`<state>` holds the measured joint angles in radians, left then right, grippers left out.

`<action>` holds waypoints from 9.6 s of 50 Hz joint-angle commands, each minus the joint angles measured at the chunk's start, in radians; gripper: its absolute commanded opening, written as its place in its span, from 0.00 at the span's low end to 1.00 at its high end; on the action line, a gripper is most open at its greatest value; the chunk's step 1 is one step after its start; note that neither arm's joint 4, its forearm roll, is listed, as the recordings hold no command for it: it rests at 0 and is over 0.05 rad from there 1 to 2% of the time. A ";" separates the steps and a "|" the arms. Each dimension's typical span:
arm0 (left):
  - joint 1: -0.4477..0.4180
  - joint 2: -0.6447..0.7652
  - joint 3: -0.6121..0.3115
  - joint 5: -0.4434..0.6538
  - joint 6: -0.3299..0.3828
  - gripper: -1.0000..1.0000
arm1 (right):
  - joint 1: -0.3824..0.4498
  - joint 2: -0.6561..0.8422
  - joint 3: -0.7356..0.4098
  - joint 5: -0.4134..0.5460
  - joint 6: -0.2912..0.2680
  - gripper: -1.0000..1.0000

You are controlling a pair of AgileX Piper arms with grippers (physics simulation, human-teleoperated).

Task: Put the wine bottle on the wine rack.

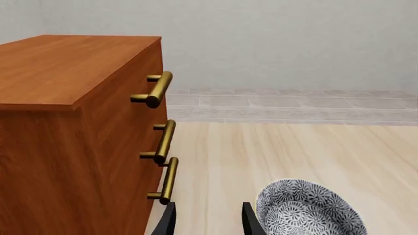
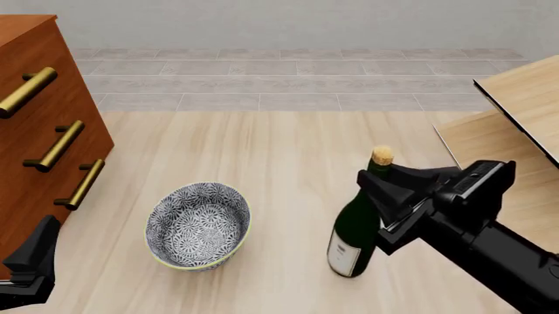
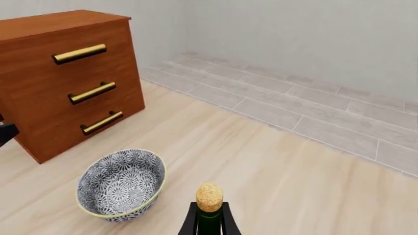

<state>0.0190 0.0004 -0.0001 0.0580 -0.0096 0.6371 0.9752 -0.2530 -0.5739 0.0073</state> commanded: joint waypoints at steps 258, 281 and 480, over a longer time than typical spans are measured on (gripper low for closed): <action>-0.052 0.000 0.000 -0.051 -0.033 1.00 | -0.870 -0.111 -0.846 0.903 0.125 0.00; -0.049 0.000 0.000 -0.053 -0.036 1.00 | -0.960 -0.051 -0.878 0.899 0.151 0.00; -0.047 0.000 0.000 -0.035 -0.021 1.00 | -1.278 0.422 -0.769 0.617 0.378 0.00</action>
<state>-0.0292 0.0003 -0.0001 0.0220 -0.0305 -0.6636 1.3597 -1.0832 0.0203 0.3732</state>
